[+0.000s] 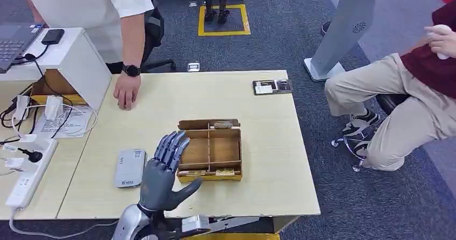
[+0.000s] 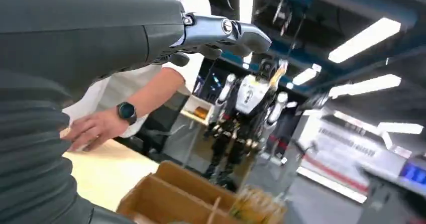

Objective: Pass the card to the sensor for recognition and then transmit it.

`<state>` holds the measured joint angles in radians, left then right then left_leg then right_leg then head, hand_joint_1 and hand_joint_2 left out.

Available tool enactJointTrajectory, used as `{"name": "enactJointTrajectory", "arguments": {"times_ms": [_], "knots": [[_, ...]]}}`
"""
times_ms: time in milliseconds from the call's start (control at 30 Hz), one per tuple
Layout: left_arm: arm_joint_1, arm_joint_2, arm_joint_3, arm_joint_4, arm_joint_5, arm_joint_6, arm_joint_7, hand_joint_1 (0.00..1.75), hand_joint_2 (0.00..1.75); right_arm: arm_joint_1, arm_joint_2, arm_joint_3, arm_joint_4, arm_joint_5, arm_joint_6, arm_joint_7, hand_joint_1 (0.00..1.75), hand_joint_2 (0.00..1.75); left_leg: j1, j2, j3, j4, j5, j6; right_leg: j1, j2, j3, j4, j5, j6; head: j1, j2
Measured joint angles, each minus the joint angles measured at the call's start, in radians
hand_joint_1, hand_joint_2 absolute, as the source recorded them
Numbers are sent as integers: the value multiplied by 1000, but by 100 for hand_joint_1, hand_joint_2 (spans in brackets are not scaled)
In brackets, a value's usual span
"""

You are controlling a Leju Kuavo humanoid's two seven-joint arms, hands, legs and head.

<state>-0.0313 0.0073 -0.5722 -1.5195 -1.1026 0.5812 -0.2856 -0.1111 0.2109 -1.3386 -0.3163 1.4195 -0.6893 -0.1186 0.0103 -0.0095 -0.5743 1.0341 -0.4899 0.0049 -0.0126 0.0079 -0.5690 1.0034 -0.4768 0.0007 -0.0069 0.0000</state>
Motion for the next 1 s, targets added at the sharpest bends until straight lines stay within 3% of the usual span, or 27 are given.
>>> {"name": "enactJointTrajectory", "arguments": {"times_ms": [67, 200, 367, 467, 1000], "knots": [[-25, 16, -5, 15, -45, -30, 41, 0, 175, 0, -1, 2, 1, -3, 0, 0, 0, 175, 0, 0, 0, 0, 0, 0, 0, 0, 0, 0, 0, -1, 0, 0], [-56, 35, -19, 34, -59, -49, 58, 0, 175, 0, -4, 3, 5, -3, 0, 0, 0, 175, 0, 0, 0, 0, 0, 0, 0, 0, 0, 0, 0, -1, 0, 0], [-109, 53, -51, 66, -82, -166, 102, 0, 175, 0, -6, 6, 10, -7, 0, -2, 0, 175, 0, 0, -1, 0, 0, 0, 0, 0, 0, 0, 0, 0, 0, 0], [-145, 61, -75, 84, -91, -205, 118, 0, 175, 0, -6, 8, 12, -8, 0, -4, 0, 175, 0, 0, 0, 0, 0, 0, 0, 0, 0, 0, 0, 0, 0, 0], [-219, 77, -143, 139, -88, -285, 149, 0, 175, -1, -10, 25, 24, -19, 0, -8, 0, 175, 0, 0, 0, 0, 0, 0, 0, 0, 0, 0, 0, 0, 0, 0]]}}
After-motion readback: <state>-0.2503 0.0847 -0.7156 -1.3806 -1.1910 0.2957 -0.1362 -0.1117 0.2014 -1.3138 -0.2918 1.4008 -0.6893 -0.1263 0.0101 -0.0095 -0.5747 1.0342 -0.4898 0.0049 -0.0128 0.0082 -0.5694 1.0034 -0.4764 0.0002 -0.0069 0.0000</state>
